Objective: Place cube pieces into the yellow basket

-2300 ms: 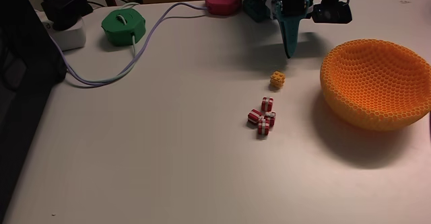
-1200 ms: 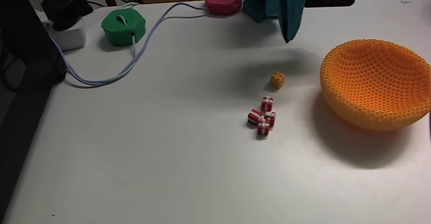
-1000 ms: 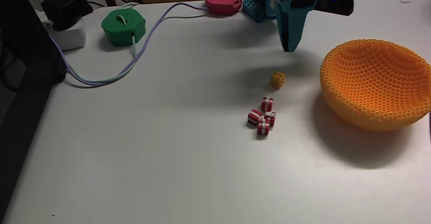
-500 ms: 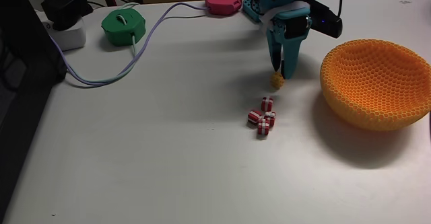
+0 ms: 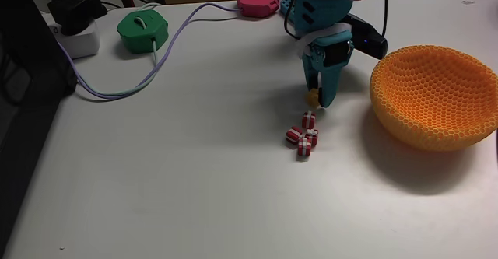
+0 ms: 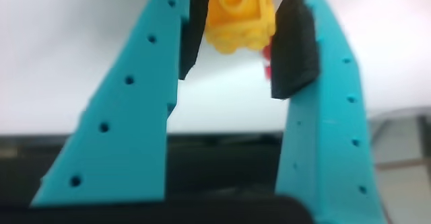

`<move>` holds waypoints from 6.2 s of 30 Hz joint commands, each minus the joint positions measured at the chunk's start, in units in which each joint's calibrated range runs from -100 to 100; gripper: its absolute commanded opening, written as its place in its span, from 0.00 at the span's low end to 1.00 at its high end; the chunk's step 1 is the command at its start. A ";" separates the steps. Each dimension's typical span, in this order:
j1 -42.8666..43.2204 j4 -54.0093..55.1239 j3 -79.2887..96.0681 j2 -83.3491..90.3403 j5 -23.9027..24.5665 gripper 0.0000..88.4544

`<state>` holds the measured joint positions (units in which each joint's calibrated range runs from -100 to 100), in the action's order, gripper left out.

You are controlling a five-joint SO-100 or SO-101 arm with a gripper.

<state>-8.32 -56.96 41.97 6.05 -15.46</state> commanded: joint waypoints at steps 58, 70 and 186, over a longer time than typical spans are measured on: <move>-14.52 -37.31 -82.94 -43.55 0.63 0.24; -16.29 -37.31 -91.13 -54.72 0.20 0.22; -8.27 -36.09 -63.11 -38.63 -11.72 0.17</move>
<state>-16.83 -92.01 -20.89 -36.25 -27.37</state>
